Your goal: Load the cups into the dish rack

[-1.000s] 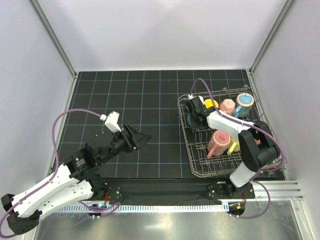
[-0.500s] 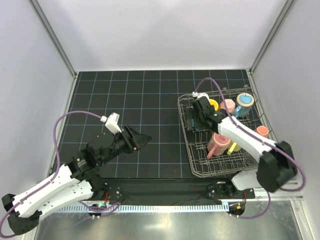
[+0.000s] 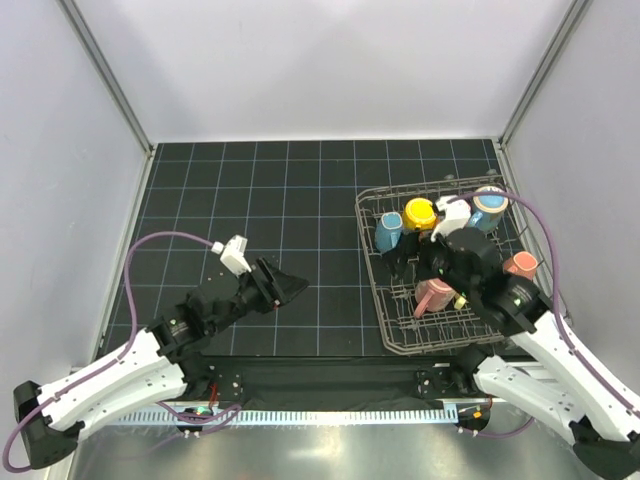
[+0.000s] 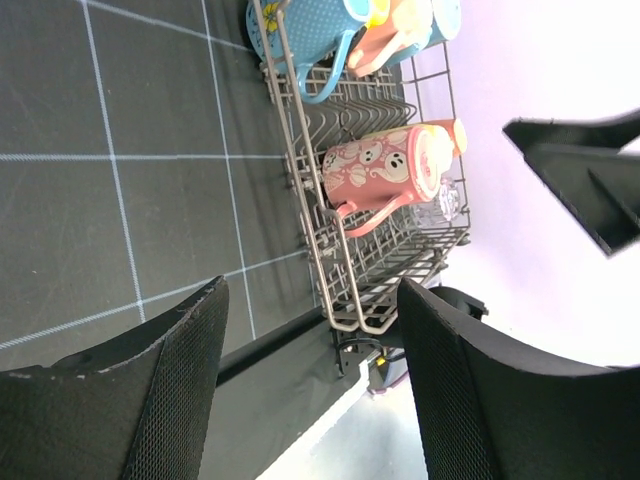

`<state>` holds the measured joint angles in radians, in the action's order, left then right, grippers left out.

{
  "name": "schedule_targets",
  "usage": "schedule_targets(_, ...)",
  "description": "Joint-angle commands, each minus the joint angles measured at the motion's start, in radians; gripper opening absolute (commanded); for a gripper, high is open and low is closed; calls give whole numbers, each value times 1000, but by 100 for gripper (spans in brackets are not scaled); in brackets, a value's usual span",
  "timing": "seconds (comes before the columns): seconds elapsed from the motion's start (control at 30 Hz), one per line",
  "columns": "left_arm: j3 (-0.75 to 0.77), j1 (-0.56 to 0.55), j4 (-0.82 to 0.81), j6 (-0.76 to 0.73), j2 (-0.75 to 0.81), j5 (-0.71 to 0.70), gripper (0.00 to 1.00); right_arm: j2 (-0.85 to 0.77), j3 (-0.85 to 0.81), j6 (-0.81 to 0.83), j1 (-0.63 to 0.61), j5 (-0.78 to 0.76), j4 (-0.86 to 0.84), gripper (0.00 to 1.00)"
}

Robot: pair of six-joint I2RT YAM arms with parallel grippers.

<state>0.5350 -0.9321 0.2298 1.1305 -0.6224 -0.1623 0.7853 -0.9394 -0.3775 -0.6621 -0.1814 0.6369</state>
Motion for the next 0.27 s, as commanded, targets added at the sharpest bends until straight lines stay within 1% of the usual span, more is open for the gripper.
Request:
schedule_targets(0.0, -49, -2, -116, 40, 19, 14, 67, -52, 73, -61, -7, 49, 0, 100)
schedule_targets(0.17, -98, -2, -150, 72, 69, 18, 67, -135, 208, -135, -5, 13, -52, 100)
schedule_targets(0.2, -104, -2, -158, 80, 78, 21, 68, -153, 221, -130, -8, 25, -66, 100)
schedule_targets(0.23, -125, -4, -199, 78, 93, 42, 69, -205, 235, -70, -7, 96, -101, 100)
